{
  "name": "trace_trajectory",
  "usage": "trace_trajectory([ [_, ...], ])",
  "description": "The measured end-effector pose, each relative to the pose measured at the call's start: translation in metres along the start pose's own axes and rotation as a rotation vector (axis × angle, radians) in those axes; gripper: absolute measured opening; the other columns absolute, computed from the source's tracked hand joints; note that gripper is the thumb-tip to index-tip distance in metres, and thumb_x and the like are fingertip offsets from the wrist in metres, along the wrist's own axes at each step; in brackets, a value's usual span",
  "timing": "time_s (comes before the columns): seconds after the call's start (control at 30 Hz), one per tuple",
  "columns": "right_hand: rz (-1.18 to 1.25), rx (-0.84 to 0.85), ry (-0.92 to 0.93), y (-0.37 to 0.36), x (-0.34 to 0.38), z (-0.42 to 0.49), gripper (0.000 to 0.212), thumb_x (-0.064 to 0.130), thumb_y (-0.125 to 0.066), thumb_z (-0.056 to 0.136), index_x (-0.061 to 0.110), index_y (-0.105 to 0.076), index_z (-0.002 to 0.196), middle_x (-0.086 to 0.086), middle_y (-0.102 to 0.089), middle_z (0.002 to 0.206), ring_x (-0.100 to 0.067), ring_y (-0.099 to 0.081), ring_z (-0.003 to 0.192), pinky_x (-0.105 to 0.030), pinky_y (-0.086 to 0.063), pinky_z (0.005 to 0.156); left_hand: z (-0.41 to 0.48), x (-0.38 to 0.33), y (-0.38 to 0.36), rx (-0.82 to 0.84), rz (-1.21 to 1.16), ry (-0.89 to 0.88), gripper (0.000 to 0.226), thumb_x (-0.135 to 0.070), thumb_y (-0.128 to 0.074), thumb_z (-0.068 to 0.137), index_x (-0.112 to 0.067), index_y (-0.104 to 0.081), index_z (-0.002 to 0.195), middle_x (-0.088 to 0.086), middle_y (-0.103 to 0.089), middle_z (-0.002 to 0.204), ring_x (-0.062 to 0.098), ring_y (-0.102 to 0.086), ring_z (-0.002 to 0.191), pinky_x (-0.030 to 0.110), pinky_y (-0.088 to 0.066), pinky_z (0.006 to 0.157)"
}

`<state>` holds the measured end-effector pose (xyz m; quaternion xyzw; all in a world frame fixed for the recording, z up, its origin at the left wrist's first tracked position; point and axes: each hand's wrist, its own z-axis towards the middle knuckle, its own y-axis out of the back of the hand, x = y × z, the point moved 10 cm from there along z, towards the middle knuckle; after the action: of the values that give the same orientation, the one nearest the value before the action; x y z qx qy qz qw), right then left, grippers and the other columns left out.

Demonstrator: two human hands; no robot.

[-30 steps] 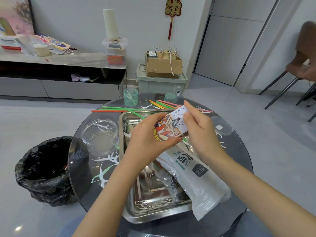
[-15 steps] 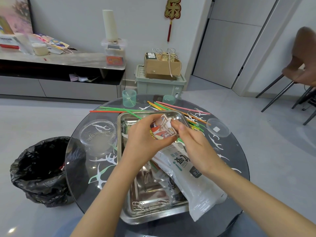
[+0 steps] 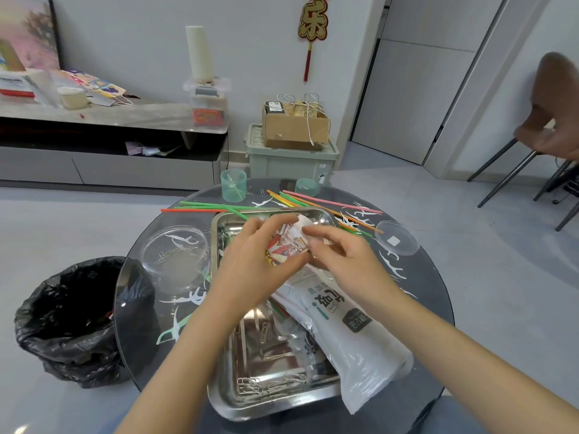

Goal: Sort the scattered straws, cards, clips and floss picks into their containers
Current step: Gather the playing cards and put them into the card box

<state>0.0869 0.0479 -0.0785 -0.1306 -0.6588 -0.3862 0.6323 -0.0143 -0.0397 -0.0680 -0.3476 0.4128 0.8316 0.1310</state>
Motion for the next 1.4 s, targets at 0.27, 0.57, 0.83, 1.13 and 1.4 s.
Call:
trace_trajectory([
  [0.27, 0.196, -0.074, 0.062, -0.004, 0.013, 0.007, 0.019, 0.005, -0.062, 0.089, 0.022, -0.065, 0.099, 0.0, -0.068, 0.104, -0.012, -0.071, 0.079, -0.022, -0.056, 0.066, 0.001, -0.004, 0.016, -0.174, 0.098, -0.006, 0.031, -0.055, -0.055, 0.078, -0.027, -0.052, 0.094, -0.01, -0.056, 0.078, 0.008, -0.051, 0.066, 0.028, -0.041, 0.053],
  [0.57, 0.217, -0.156, 0.027, 0.004, 0.011, 0.007, 0.01, 0.005, -0.068, 0.085, 0.014, -0.069, 0.079, 0.0, -0.072, 0.073, -0.014, -0.069, 0.063, -0.029, -0.058, 0.06, -0.001, -0.008, 0.008, -0.119, 0.066, -0.017, 0.032, -0.052, -0.056, 0.08, -0.025, -0.056, 0.097, -0.007, -0.057, 0.086, 0.013, -0.053, 0.069, 0.033, -0.045, 0.061],
  [0.83, 0.223, -0.164, 0.094, 0.001, 0.021, 0.002, 0.012, 0.009, -0.065, 0.088, 0.014, -0.069, 0.077, 0.001, -0.071, 0.066, -0.01, -0.069, 0.063, -0.018, -0.055, 0.061, -0.002, -0.011, 0.019, -0.222, 0.078, -0.004, 0.022, -0.046, -0.057, 0.082, -0.029, -0.059, 0.095, -0.006, -0.053, 0.078, 0.007, -0.051, 0.065, 0.03, -0.041, 0.056],
  [1.13, 0.03, -0.083, 0.051, 0.001, 0.031, 0.012, 0.005, 0.009, -0.069, 0.083, 0.009, -0.064, 0.083, -0.003, -0.074, 0.073, -0.015, -0.07, 0.069, -0.03, -0.057, 0.072, -0.002, 0.009, 0.001, -0.001, -0.352, 0.192, 0.063, -0.05, -0.075, 0.065, -0.049, -0.035, 0.114, -0.013, -0.062, 0.105, 0.01, -0.063, 0.094, 0.031, -0.052, 0.078],
  [1.4, 0.222, -0.064, 0.053, 0.021, 0.037, 0.006, 0.008, 0.006, -0.066, 0.085, 0.007, -0.059, 0.089, -0.004, -0.075, 0.079, -0.019, -0.072, 0.07, -0.021, -0.055, 0.059, 0.0, 0.005, -0.002, 0.062, -0.786, 0.213, 0.026, -0.034, -0.063, 0.089, -0.042, -0.053, 0.111, 0.004, -0.074, 0.084, 0.024, -0.071, 0.075, 0.037, -0.059, 0.063],
])
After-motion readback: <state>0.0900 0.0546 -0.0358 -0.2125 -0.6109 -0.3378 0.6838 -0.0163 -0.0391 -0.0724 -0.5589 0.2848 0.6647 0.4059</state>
